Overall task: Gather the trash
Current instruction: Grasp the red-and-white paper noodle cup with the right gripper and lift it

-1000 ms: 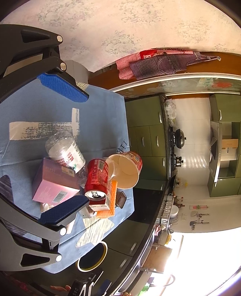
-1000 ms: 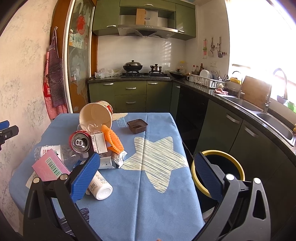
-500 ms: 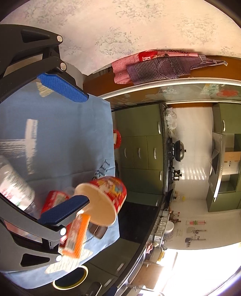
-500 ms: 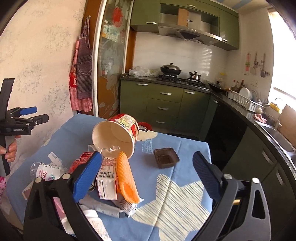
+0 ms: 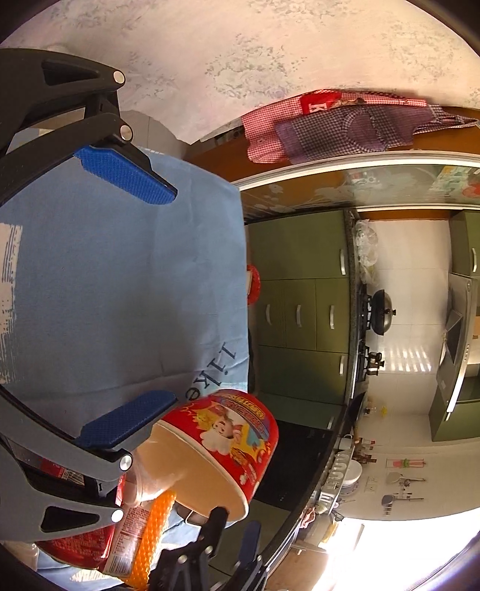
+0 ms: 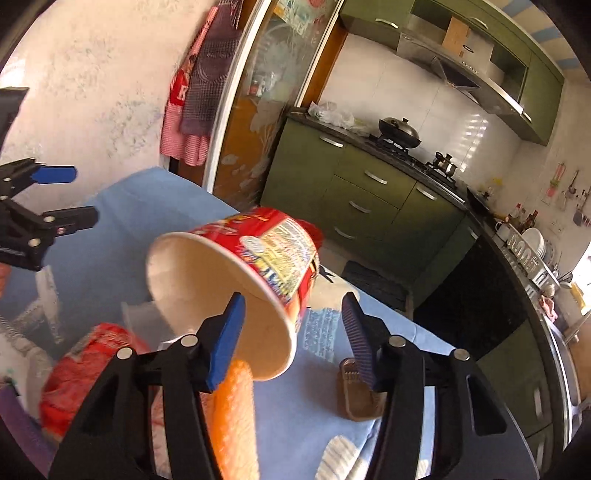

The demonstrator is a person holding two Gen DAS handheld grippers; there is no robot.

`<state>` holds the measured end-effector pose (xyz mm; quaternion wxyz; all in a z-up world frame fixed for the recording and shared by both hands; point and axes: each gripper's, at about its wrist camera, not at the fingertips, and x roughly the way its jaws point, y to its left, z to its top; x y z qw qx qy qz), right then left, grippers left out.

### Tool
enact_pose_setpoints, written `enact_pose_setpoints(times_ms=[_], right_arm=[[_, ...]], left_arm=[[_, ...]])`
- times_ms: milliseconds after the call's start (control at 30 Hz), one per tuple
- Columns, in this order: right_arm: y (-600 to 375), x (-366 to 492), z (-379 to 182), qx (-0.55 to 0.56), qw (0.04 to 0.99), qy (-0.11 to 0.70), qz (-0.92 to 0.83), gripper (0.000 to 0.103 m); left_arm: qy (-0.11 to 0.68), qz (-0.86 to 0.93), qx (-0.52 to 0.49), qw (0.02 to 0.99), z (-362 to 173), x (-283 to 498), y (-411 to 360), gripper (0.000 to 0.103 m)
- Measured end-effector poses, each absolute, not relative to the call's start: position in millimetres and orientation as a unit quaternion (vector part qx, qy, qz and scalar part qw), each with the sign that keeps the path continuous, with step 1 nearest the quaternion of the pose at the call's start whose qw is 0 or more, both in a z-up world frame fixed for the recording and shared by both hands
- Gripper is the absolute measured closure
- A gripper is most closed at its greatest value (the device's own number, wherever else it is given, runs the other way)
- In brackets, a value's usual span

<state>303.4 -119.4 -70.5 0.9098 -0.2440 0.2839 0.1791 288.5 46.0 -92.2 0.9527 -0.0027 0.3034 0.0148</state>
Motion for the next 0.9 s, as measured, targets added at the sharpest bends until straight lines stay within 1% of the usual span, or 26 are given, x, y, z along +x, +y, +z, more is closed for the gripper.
enact_pose_setpoints(times_ms=[233,300,333,367,400,433,467,567,633,900], right_arm=[[-107.5,335.9,-80.2,-0.259,0.91,0.279,0.163,0.053],[-101.7,344.6,-84.0,-0.266,0.908,0.28,0.163,0.059],[-100.9,348.0,-86.9,-0.268,0.907,0.281,0.163,0.066],[-98.7,350.7,-88.4,-0.27,0.907,0.281,0.163,0.076],[-98.1,352.3,-89.9,-0.27,0.907,0.28,0.162,0.082],[-97.0,354.1,-90.8,-0.27,0.908,0.278,0.161,0.09],[-96.2,355.5,-91.4,-0.271,0.909,0.274,0.156,0.093],[-96.6,358.5,-90.1,-0.262,0.917,0.262,0.15,0.096],[-96.3,356.3,-88.4,-0.255,0.924,0.248,0.143,0.096],[-102.2,330.4,-57.3,-0.242,0.957,0.129,0.095,0.097]], left_arm=[[0.318,0.005,0.002,0.948,-108.1,292.1,47.4,0.004],[0.32,0.004,0.003,0.947,-111.1,293.1,47.3,0.004],[0.322,0.003,0.002,0.947,-111.5,292.3,46.3,0.004],[0.323,0.002,0.002,0.946,-112.2,292.5,46.5,0.004],[0.324,0.002,0.001,0.946,-113.1,292.7,47.0,0.004],[0.324,0.001,0.001,0.946,-113.6,291.7,46.9,0.004],[0.325,0.001,0.001,0.946,-114.6,291.2,45.6,0.004],[0.325,0.0,0.0,0.946,-114.8,291.1,45.7,0.004],[0.325,-0.002,0.001,0.946,-115.5,290.4,45.0,0.004],[0.321,-0.003,0.005,0.947,-115.6,286.9,43.5,0.004]])
